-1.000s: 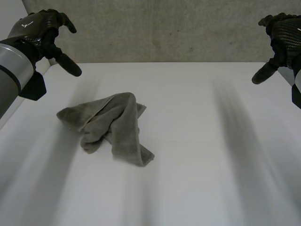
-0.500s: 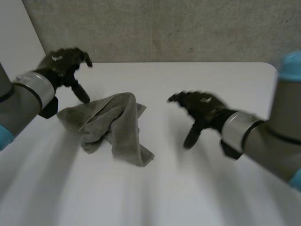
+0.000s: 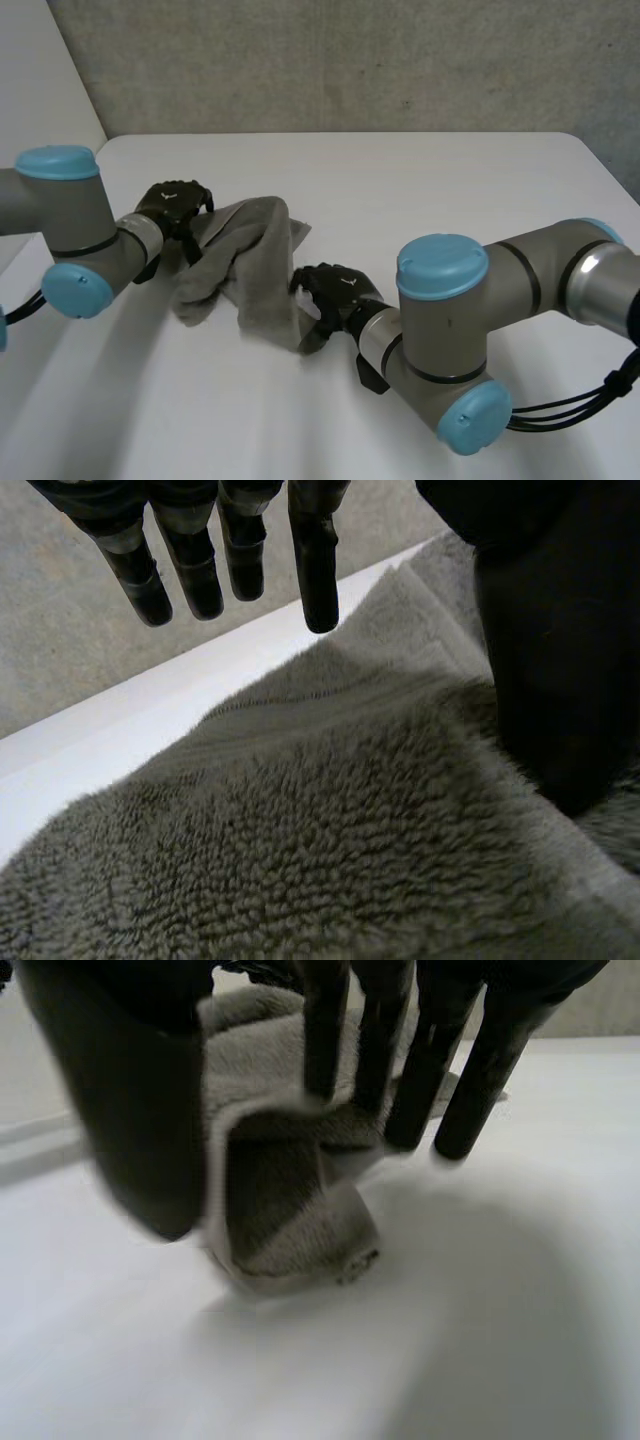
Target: Fold the towel.
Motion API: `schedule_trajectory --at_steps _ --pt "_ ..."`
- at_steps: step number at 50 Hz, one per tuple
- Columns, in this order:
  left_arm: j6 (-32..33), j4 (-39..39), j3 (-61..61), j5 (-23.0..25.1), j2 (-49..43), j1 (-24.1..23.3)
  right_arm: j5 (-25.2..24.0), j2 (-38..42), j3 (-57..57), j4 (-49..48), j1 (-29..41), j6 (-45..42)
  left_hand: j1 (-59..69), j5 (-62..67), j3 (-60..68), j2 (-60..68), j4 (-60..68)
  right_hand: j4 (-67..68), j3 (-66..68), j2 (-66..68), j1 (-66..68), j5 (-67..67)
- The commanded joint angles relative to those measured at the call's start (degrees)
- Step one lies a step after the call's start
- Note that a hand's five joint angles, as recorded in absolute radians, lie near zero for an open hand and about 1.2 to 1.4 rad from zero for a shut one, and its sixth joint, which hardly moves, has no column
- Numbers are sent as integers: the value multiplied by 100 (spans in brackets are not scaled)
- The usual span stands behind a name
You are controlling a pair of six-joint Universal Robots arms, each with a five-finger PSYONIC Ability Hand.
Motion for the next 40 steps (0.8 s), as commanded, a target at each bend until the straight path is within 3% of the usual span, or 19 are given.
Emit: schedule_trajectory --at_steps 1,3,7,10,12,17,18,19,20,21,36,40 --pt "514 -30 257 -54 -211 -14 74 -11 -100 4 -57 26 2238 2256 2237 2239 2240 4038 4039 3984 3953 3974" --pt "549 -30 231 -27 -97 -32 48 -116 -100 -5 -92 78 5420 5437 5418 5421 5421 4113 4114 4058 4027 4049" --pt "488 -56 205 -1 201 -67 -241 -485 -118 -75 -267 228 6490 6508 6488 6491 6491 4113 4114 4059 4028 4049" --pt "330 -56 117 16 683 -120 -462 -627 -118 -75 -427 246 6492 6510 6490 6493 6493 4113 4114 4059 4028 4049" --pt "180 -39 73 25 967 -137 -873 -977 -153 -66 -768 281 6492 6510 6490 6493 6493 4113 4114 4059 4028 4049" --pt "-286 -21 11 43 1723 -173 -1209 -1128 -320 248 -971 386 6461 6478 6459 6462 6462 4069 4070 4015 3984 4005" --pt "-373 -4 -24 52 1880 -164 -1227 -1111 -277 424 -972 395 6344 6362 6342 6345 6345 2054 2055 2000 1968 1990" --pt "-409 5 -85 43 1977 -172 -1227 -1111 -276 426 -972 395 6226 6244 6225 6227 6228 2034 2035 1979 1948 1970" --pt "-409 5 -85 43 1978 -173 -1227 -1041 -224 539 -937 386 6225 6243 6223 6226 6227 -115 -114 -169 -200 -179" --pt "-409 5 -155 43 2030 -164 -1201 -884 -154 584 -902 378 6142 6160 6140 6143 6143 -1202 -1201 -1256 -1287 -1266" --pt "-409 5 -1659 78 2602 311 -911 410 -672 461 -462 1028 5367 5385 5365 5368 5369 -1499 -1498 -1553 -1584 -1563" --pt "-418 5 -2009 332 2812 434 -893 620 -961 461 -409 1256 5049 5066 5047 5050 5050 -1465 -1464 -1520 -1551 -1530"
